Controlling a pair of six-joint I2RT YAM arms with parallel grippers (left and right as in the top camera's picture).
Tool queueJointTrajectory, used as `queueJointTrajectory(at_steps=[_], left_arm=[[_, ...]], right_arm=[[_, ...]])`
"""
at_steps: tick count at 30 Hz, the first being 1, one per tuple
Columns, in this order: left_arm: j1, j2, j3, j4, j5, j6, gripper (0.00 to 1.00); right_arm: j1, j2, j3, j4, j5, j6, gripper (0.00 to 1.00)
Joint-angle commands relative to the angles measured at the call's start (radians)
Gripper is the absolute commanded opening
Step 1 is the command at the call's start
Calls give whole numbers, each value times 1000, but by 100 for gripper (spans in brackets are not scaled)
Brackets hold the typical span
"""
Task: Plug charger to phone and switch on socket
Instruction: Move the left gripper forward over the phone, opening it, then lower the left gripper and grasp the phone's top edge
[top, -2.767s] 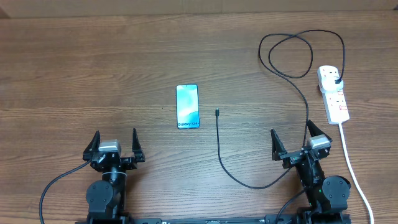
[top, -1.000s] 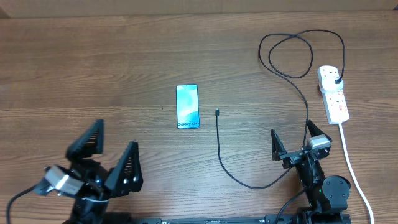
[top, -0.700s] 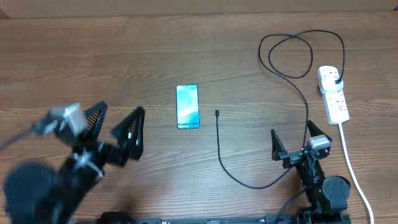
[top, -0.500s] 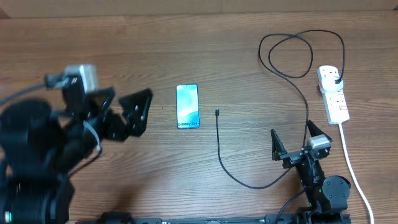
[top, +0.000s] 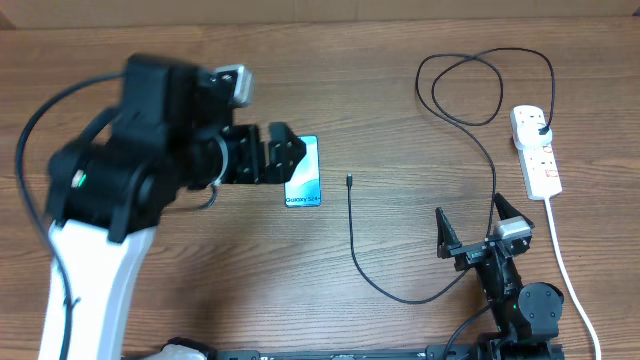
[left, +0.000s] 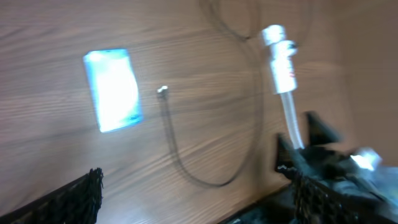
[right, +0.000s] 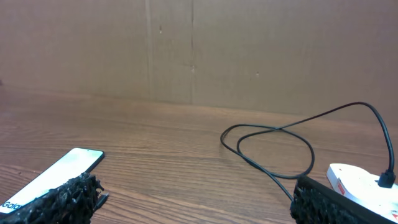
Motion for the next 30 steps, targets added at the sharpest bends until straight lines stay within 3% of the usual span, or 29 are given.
queueJointTrajectory(at_steps=[1,7,12,19,30], left_arm=[[-61,172,212,-132,-290,-40,100],[-88,371,342,-248,-371,-71,100],[-90,470,342,-231,-354,-71,100],[-90,582,341,-183,-219,-71,100],[-109,815,327,-151,-248,-86,100]], right_arm=[[4,-8,-10,3,5,-2,100],[4,-8,-10,3,5,-2,100],[4,-8,-10,3,5,-2,100],[4,-8,-10,3,5,-2,100],[4,-8,-10,3,5,-2,100]])
